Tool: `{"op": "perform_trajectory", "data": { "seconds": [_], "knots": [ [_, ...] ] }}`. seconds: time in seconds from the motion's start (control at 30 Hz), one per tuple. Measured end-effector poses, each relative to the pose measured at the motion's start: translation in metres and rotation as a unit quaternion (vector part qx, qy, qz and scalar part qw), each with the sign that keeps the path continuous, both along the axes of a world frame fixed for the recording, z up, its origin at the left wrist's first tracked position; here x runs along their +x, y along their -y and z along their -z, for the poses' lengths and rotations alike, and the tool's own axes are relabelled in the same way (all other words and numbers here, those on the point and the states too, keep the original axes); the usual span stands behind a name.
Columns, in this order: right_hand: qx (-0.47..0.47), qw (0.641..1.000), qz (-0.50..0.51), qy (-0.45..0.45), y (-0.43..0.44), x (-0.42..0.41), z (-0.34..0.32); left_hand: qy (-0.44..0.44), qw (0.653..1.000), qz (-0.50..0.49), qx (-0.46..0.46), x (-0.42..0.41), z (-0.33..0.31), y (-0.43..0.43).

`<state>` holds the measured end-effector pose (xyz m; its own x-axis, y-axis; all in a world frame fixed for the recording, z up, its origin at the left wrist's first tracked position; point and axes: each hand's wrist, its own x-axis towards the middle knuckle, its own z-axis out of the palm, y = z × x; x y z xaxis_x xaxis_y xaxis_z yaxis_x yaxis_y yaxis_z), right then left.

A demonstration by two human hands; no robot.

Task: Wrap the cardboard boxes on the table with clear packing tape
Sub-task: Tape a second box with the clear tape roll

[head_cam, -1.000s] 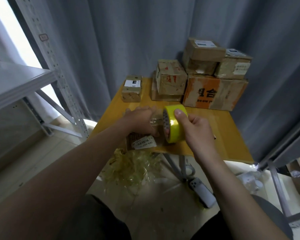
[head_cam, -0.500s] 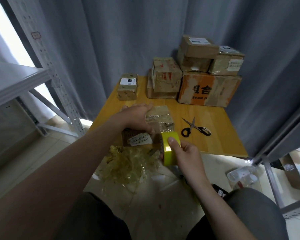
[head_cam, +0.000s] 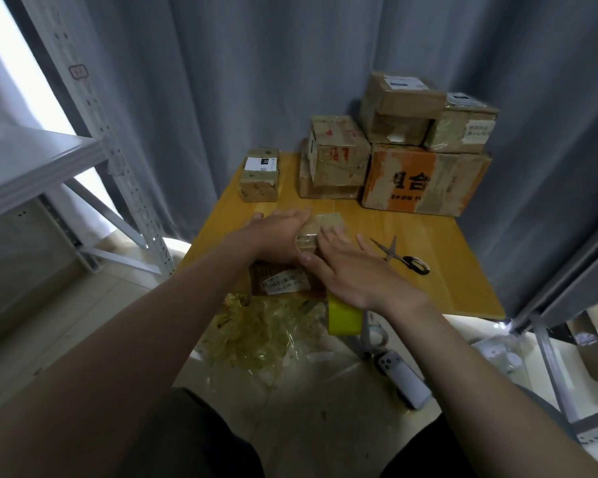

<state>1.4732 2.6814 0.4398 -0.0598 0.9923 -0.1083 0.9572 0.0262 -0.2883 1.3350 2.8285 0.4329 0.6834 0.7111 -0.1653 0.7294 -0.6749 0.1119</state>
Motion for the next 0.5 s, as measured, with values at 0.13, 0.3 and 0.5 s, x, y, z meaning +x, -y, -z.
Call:
{"op": "perform_trajectory", "data": {
  "seconds": [0.13, 0.3, 0.5],
  "knots": [
    [-0.042, 0.998, 0.01, 0.038, -0.033, 0.001, -0.001, 0.004, 1.0, 0.014, 0.0, -0.002, 0.001, 0.001],
    [-0.031, 0.999, 0.024, 0.022, -0.071, 0.007, 0.004, 0.044, 0.999, 0.016, -0.007, -0.001, 0.001, 0.004],
    [0.002, 0.999, 0.053, 0.001, -0.098, 0.017, 0.005, 0.019, 1.0, -0.006, 0.002, 0.001, 0.0, 0.008]
  ]
}}
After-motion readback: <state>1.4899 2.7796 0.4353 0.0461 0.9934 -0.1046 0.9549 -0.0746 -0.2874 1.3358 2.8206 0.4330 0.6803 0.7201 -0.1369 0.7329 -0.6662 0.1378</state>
